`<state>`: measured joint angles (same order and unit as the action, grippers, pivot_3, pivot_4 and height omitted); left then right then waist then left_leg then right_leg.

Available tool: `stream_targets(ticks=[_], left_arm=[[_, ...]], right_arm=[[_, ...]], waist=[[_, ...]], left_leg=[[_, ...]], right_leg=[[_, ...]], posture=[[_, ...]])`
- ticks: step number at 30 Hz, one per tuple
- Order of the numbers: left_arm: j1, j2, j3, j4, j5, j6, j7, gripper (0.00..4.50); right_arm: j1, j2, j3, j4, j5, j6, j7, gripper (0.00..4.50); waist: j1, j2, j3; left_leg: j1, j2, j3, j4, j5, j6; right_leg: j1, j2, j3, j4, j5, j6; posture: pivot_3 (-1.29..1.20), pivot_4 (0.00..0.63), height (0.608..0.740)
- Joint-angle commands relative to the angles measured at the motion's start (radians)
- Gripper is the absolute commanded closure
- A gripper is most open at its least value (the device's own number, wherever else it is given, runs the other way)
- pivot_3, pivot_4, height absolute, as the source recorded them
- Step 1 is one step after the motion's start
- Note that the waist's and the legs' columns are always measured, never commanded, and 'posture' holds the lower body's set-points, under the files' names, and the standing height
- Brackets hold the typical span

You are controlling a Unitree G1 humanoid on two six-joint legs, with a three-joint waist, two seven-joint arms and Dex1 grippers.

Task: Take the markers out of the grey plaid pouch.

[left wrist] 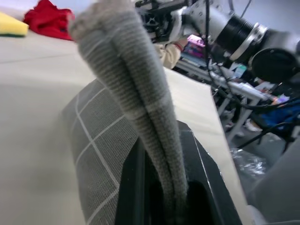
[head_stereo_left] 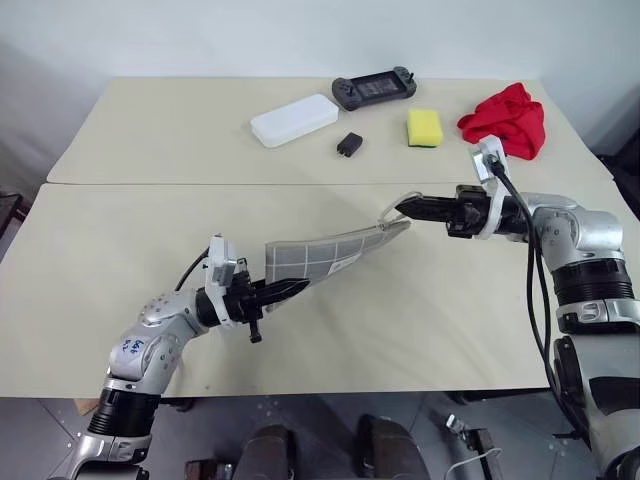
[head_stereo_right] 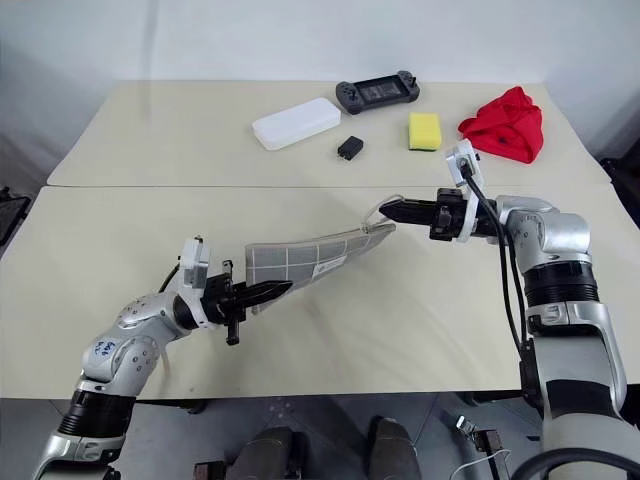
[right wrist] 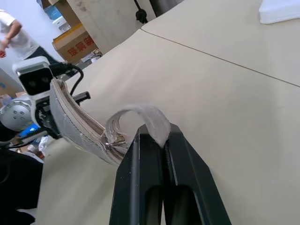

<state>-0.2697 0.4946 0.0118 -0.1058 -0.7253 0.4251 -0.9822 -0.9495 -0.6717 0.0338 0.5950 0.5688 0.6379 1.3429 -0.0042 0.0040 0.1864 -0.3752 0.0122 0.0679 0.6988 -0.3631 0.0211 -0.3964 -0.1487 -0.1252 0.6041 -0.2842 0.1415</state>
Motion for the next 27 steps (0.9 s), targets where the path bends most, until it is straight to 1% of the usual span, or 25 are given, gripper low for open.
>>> stream_targets(ticks=[1,6,9,13,15,17,19,20,23,25,27], left_arm=[[0.030,0.056,0.100,-0.003,-0.046,0.024,-0.038,4.50],[0.026,0.073,0.106,0.006,-0.041,0.027,-0.049,4.50],[0.020,0.074,0.104,0.009,-0.017,-0.007,-0.054,4.50],[0.008,0.083,0.102,0.017,0.004,-0.038,-0.059,4.50],[0.001,0.085,0.109,0.029,0.009,-0.057,-0.059,4.50],[-0.007,0.078,0.118,0.040,0.034,-0.108,-0.049,4.50],[-0.023,0.066,0.118,0.059,0.089,-0.199,-0.035,4.50],[-0.030,0.064,0.110,0.061,0.108,-0.227,-0.037,4.50],[-0.045,0.050,0.087,0.064,0.146,-0.287,-0.035,4.50],[-0.052,0.033,0.075,0.044,0.123,-0.254,-0.024,4.50],[-0.049,0.029,0.054,0.027,0.118,-0.233,-0.030,4.50]], right_arm=[[-0.003,-0.112,-0.120,0.070,-0.042,-0.076,-0.049,4.48],[-0.002,-0.101,-0.142,0.084,-0.032,-0.157,-0.066,4.48],[0.001,-0.088,-0.152,0.081,-0.029,-0.217,-0.077,4.48],[-0.008,-0.088,-0.161,0.084,-0.012,-0.230,-0.087,4.48],[-0.018,-0.099,-0.151,0.115,-0.032,-0.250,-0.109,4.48],[-0.025,-0.109,-0.143,0.144,-0.050,-0.272,-0.125,4.48],[-0.029,-0.116,-0.132,0.165,-0.067,-0.284,-0.138,4.48],[-0.025,-0.116,-0.124,0.163,-0.069,-0.267,-0.134,4.48],[0.006,-0.101,-0.108,0.112,-0.068,-0.256,-0.101,4.48],[0.046,-0.072,-0.082,-0.001,-0.061,-0.241,-0.087,4.48],[0.068,-0.018,-0.076,-0.126,-0.030,-0.205,-0.115,4.48]], waist=[[0.000,0.000,0.000],[0.001,0.000,0.000],[0.001,0.000,0.000],[0.000,0.000,0.000],[0.001,0.000,0.000],[0.001,0.000,0.000],[0.001,0.000,0.000],[0.001,0.000,0.000],[0.001,0.000,0.000],[0.002,0.000,0.000],[0.002,0.000,0.000]], left_leg=[[0.000,0.000,0.000,0.000,0.000,0.000],[0.000,0.000,0.000,0.000,0.000,0.000],[0.000,0.000,0.000,0.000,0.000,0.000],[0.000,0.000,0.000,0.000,0.000,0.000],[0.000,0.000,0.000,0.000,0.000,0.000],[0.000,0.000,0.000,0.000,0.000,0.000],[0.000,0.000,0.000,0.000,0.000,0.000],[0.000,0.000,0.000,0.000,0.000,0.000],[0.000,0.000,0.001,0.000,0.000,0.000],[0.000,0.000,0.001,0.000,0.000,0.000],[0.000,0.000,0.001,0.000,0.000,0.000]], right_leg=[[0.000,0.000,0.000,0.000,0.000,0.000],[0.000,0.000,0.000,0.000,0.000,0.000],[0.000,0.000,0.000,0.000,0.000,0.000],[0.000,0.000,0.000,0.000,0.000,0.000],[0.000,0.000,0.000,0.000,0.000,0.000],[0.000,0.000,0.000,0.000,0.000,0.000],[0.000,0.000,0.000,0.000,0.000,0.000],[0.000,0.000,0.000,0.000,0.000,0.000],[0.000,0.000,0.000,0.000,0.000,0.000],[0.000,0.000,-0.001,0.000,0.000,0.000],[0.000,0.000,-0.001,0.000,0.000,0.000]], posture=[[0.00,0.150,0.740],[0.00,0.150,0.740],[0.00,0.150,0.740],[0.00,0.150,0.740],[0.00,0.150,0.740],[0.00,0.150,0.740],[0.00,0.150,0.740],[0.00,0.150,0.740],[0.00,0.150,0.740],[0.00,0.150,0.740],[0.00,0.150,0.740]])
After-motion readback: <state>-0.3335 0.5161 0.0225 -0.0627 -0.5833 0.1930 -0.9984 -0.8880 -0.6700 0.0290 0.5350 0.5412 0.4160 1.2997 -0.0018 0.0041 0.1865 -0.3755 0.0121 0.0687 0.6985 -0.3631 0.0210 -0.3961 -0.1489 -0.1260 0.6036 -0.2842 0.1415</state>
